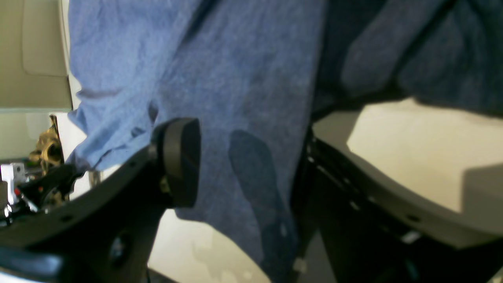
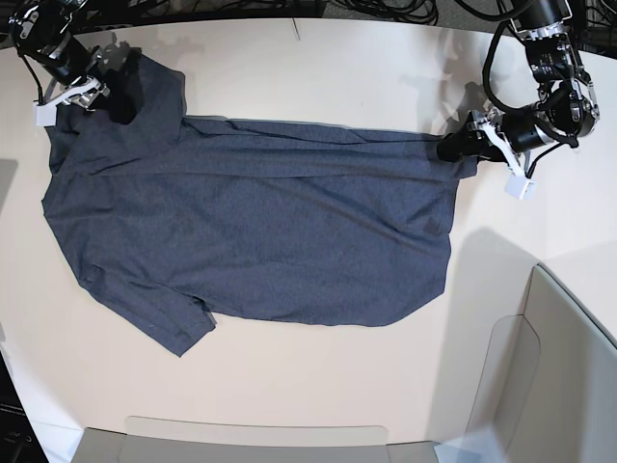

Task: Layout the t-shirt on the table in an organized manner, then fold the t-shirt properly
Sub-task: 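Move the right gripper along the collar and grasp near the white H print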

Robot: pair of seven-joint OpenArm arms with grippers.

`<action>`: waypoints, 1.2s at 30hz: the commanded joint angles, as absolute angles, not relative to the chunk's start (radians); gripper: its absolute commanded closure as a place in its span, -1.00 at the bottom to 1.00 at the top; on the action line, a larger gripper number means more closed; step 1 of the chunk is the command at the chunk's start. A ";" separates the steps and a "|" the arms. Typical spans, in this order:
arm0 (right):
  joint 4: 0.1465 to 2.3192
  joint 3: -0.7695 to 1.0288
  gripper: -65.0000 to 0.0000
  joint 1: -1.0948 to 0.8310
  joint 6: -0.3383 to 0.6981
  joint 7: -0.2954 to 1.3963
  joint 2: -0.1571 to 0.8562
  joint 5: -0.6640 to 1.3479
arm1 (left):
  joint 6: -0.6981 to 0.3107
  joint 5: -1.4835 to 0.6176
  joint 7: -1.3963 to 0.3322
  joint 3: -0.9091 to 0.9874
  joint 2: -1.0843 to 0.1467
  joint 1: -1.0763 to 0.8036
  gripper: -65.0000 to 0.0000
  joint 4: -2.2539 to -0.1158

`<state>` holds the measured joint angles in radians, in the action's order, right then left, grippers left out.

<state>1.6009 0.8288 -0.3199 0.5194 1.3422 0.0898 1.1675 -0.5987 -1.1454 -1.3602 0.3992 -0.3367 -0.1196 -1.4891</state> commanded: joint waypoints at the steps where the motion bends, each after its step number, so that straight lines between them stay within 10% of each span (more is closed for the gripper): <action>1: 1.613 0.812 -0.01 -0.337 0.522 1.371 0.097 1.158 | -0.601 -1.167 -1.346 0.403 -0.352 -0.110 0.10 -1.504; 20: 1.620 0.748 0.00 -0.404 0.526 1.396 0.125 1.165 | -0.601 -1.167 -1.345 0.403 -0.351 -0.104 0.10 -1.491; 29: 1.620 0.748 1.00 -0.397 0.526 1.396 0.125 1.167 | -0.601 -1.167 -1.345 0.403 -0.352 -0.077 0.10 -1.374; 36: 1.701 0.730 1.00 -0.349 0.526 1.396 0.117 1.168 | -0.601 -1.167 -1.346 0.403 -0.354 -0.073 0.10 -1.374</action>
<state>1.6821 0.7238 -0.3515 0.5247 1.3911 0.1009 1.1435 -0.6018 -1.1599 -1.3426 0.3992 -0.3359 -0.0807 -1.3628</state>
